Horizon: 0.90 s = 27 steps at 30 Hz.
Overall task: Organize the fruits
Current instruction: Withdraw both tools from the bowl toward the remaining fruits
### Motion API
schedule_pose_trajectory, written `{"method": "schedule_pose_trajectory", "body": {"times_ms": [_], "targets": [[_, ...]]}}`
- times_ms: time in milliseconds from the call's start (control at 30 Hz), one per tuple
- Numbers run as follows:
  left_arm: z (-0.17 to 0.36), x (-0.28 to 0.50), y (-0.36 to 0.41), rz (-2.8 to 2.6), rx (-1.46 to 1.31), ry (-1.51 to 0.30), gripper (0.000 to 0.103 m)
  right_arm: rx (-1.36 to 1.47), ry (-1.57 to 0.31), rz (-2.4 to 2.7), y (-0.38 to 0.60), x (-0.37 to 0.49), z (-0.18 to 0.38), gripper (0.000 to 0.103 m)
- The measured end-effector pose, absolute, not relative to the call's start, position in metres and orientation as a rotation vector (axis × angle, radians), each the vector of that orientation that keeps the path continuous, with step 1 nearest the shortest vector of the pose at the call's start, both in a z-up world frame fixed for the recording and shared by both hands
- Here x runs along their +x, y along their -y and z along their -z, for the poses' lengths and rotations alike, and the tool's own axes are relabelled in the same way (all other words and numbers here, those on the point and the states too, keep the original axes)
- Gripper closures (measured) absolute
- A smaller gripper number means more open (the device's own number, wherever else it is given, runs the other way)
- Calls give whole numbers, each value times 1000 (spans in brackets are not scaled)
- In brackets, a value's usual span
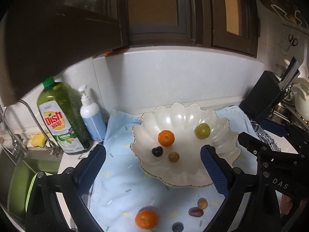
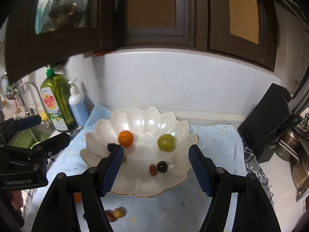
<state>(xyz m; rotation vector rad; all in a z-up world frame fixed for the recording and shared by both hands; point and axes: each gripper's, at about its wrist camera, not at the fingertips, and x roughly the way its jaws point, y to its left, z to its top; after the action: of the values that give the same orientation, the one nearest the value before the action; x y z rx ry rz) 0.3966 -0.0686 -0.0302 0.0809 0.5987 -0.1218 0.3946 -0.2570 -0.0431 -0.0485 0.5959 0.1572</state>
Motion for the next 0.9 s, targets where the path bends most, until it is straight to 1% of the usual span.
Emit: {"method": "schedule_pose_trajectory", "body": {"times_ms": [433, 900], "targets": [[19, 347, 49, 84, 78, -568, 3, -82, -548, -210, 235, 348, 27, 32], [25, 306, 34, 67, 104, -577, 3, -69, -560, -273, 219, 313, 32, 33]]}}
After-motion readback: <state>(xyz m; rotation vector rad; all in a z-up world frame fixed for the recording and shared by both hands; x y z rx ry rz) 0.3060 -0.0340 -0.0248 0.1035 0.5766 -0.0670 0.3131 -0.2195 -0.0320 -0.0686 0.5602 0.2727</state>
